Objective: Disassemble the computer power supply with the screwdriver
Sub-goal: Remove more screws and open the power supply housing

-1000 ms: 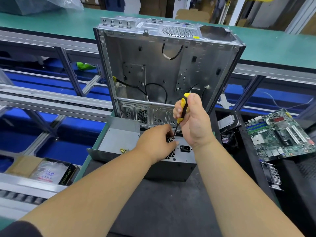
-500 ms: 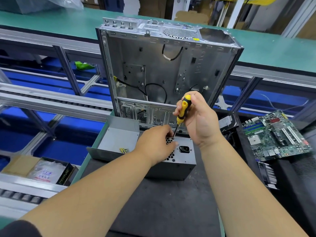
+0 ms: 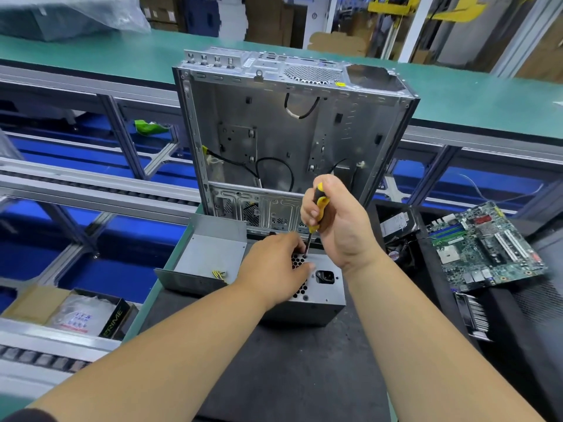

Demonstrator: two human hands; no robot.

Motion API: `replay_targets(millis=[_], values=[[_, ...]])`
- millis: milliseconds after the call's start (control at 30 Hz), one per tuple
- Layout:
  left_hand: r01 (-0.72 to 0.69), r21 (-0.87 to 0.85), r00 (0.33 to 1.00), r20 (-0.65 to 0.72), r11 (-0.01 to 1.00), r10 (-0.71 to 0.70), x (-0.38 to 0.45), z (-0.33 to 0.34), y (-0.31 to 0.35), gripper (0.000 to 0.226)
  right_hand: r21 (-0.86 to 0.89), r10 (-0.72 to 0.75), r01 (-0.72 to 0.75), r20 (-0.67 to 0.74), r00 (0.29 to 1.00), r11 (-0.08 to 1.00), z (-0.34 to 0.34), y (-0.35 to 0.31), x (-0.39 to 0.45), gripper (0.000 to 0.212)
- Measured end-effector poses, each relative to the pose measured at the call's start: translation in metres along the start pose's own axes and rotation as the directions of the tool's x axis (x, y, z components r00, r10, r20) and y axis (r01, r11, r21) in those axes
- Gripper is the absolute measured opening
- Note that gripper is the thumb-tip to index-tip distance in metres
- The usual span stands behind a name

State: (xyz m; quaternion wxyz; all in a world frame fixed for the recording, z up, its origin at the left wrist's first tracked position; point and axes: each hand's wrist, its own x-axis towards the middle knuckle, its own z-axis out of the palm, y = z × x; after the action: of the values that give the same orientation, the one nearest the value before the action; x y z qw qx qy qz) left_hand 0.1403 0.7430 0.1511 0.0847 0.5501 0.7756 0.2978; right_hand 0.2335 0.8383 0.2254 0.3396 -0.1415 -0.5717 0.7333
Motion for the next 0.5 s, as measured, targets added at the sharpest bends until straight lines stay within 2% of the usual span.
replay_targets(millis=[267,500], values=[[0.020,-0.035,1.000,-0.007,0.999,-0.020,0.000,0.000,0.000,0.016,-0.137,0.052,-0.067,-0.108,0.993,0.988,-0.005,-0.015,-0.002,0.022],[0.181,-0.127,0.983,0.032,0.975,-0.178,0.012,0.002,-0.001,0.023,-0.147,0.047,-0.084,-0.240,0.970,0.986,-0.009,-0.014,0.000,0.027]])
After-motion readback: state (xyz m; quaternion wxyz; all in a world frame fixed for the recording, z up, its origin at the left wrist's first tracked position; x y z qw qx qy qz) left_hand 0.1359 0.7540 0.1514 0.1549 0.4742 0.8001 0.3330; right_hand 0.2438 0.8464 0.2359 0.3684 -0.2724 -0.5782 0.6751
